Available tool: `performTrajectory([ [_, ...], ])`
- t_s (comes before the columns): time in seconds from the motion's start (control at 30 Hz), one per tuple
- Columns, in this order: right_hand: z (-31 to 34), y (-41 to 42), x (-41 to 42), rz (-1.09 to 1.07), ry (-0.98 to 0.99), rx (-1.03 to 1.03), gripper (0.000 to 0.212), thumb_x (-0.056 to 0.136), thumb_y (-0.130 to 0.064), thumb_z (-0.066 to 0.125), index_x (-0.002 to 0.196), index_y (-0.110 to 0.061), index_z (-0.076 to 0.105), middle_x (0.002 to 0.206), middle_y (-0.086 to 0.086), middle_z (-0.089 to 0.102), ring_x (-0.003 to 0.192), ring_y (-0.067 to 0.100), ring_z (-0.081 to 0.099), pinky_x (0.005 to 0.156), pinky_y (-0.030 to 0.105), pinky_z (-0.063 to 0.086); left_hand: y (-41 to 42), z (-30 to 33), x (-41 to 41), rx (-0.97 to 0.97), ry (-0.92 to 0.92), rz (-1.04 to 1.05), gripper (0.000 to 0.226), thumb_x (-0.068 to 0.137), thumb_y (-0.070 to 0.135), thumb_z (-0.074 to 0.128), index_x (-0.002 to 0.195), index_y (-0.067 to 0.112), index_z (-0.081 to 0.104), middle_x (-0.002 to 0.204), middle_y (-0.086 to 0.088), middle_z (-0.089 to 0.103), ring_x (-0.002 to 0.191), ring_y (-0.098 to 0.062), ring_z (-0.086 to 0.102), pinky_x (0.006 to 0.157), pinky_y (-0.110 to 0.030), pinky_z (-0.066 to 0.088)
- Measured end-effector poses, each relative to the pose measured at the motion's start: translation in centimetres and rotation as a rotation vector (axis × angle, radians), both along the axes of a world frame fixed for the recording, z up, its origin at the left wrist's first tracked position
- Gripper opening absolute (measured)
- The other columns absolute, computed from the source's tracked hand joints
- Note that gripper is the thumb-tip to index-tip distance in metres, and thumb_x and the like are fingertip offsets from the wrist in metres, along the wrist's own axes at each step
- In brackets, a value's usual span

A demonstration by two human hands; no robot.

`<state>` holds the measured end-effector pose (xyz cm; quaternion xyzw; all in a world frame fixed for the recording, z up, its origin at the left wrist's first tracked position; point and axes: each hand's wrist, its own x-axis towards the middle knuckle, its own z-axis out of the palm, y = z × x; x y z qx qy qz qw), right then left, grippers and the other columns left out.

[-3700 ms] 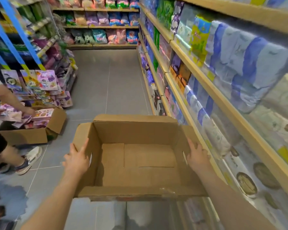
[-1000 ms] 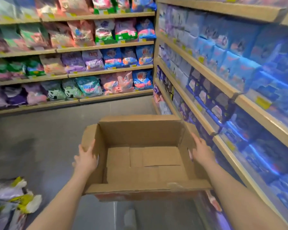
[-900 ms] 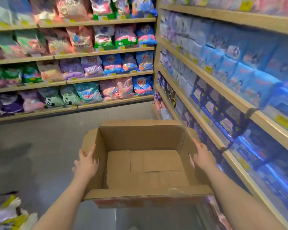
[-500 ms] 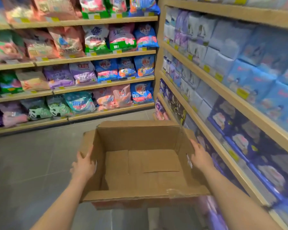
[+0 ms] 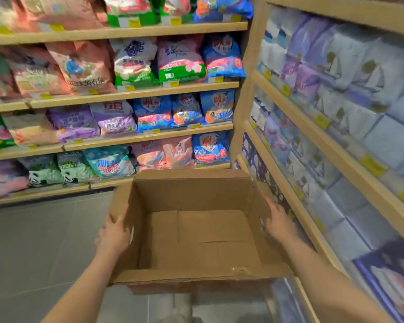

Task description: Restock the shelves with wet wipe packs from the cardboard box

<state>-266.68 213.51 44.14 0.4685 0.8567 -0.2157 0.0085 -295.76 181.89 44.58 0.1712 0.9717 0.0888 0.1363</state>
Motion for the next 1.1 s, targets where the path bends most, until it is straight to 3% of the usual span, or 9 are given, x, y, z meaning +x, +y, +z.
performTrajectory([
  [0.07, -1.5, 3.1, -3.6, -0.005, -0.012, -0.019, 0.070, 0.094, -0.013, 0.045, 0.150, -0.031, 0.008, 0.151, 0.013, 0.026, 0.090, 0.030, 0.059, 0.062, 0.031, 0.045, 3.2, -1.3, -4.0, 0.010, -0.014, 0.000, 0.060, 0.098, 0.028, 0.039, 0.144, 0.051, 0.008, 0.157, -0.010, 0.009, 0.131, -0.044, 0.033, 0.104, -0.056, 0.033],
  [0.17, -3.7, 7.4, -9.2, 0.000, -0.025, -0.030, 0.070, 0.094, -0.015, 0.047, 0.151, -0.030, 0.008, 0.151, 0.013, 0.028, 0.097, 0.029, 0.059, 0.071, 0.035, 0.052, 8.1, -4.2, -10.6, 0.030, -0.041, -0.023, 0.061, 0.098, 0.028, 0.038, 0.144, 0.052, 0.005, 0.157, -0.009, 0.006, 0.131, -0.044, 0.032, 0.105, -0.056, 0.033],
  [0.27, -6.2, 11.5, -14.9, -0.023, -0.102, -0.042, 0.069, 0.095, -0.019, 0.047, 0.151, -0.029, 0.007, 0.154, 0.012, 0.021, 0.093, 0.024, 0.059, 0.065, 0.026, 0.046, 12.7, -8.2, -17.4, 0.029, -0.090, -0.045, 0.064, 0.098, 0.027, 0.038, 0.144, 0.053, 0.001, 0.158, -0.010, 0.003, 0.132, -0.043, 0.032, 0.105, -0.055, 0.033],
  [0.37, -9.9, 15.3, -20.1, -0.035, -0.084, -0.043, 0.072, 0.093, -0.021, 0.052, 0.151, -0.030, 0.010, 0.152, 0.015, 0.024, 0.119, 0.032, 0.049, 0.086, 0.035, 0.045, 16.4, -12.1, -23.1, 0.026, -0.103, -0.094, 0.065, 0.098, 0.025, 0.039, 0.146, 0.049, 0.002, 0.157, -0.015, 0.004, 0.129, -0.047, 0.035, 0.105, -0.055, 0.034],
  [0.5, -16.6, 19.4, -25.3, -0.028, -0.105, -0.037, 0.073, 0.090, -0.023, 0.056, 0.151, -0.026, 0.015, 0.152, 0.014, 0.027, 0.125, 0.037, 0.045, 0.096, 0.044, 0.046, 19.9, -18.2, -28.3, 0.017, -0.139, -0.094, 0.063, 0.098, 0.023, 0.037, 0.147, 0.047, 0.004, 0.157, -0.016, 0.006, 0.123, -0.049, 0.039, 0.102, -0.053, 0.038],
  [0.67, -28.0, 23.0, -29.4, -0.014, -0.184, 0.002, 0.079, 0.087, -0.015, 0.060, 0.151, -0.026, 0.015, 0.155, 0.013, 0.021, 0.135, 0.034, 0.035, 0.107, 0.047, 0.037, 23.2, -29.7, -31.9, 0.029, -0.176, -0.054, 0.064, 0.098, 0.021, 0.038, 0.146, 0.047, 0.004, 0.158, -0.012, 0.002, 0.131, -0.049, 0.031, 0.106, -0.056, 0.032],
  [0.9, -48.9, 26.5, -33.3, 0.072, -0.159, -0.011, 0.077, 0.078, 0.001, 0.059, 0.147, -0.016, 0.029, 0.148, 0.023, 0.028, 0.129, 0.045, 0.037, 0.102, 0.055, 0.038, 25.0, -51.2, -33.2, 0.045, -0.167, 0.037, 0.063, 0.098, 0.020, 0.038, 0.146, 0.047, 0.007, 0.157, -0.014, 0.004, 0.134, -0.048, 0.026, 0.109, -0.055, 0.028],
  [1.0, -56.0, 27.2, -34.7, 0.127, -0.213, 0.043, 0.076, 0.078, -0.004, 0.062, 0.147, -0.014, 0.031, 0.146, 0.024, 0.033, 0.130, 0.044, 0.037, 0.106, 0.053, 0.033, 25.5, -57.5, -33.4, 0.041, -0.176, 0.069, 0.063, 0.098, 0.022, 0.037, 0.145, 0.050, 0.005, 0.158, -0.011, 0.004, 0.130, -0.049, 0.030, 0.106, -0.056, 0.032],
  [1.1, -60.1, 27.2, -34.9, 0.067, -0.205, -0.094, 0.076, 0.085, -0.007, 0.058, 0.150, -0.017, 0.020, 0.153, 0.020, 0.023, 0.130, 0.043, 0.039, 0.103, 0.050, 0.039, 25.4, -60.8, -33.8, -0.018, -0.162, 0.078, 0.064, 0.098, 0.025, 0.038, 0.145, 0.050, 0.003, 0.157, -0.011, 0.006, 0.130, -0.048, 0.031, 0.104, -0.060, 0.033],
])
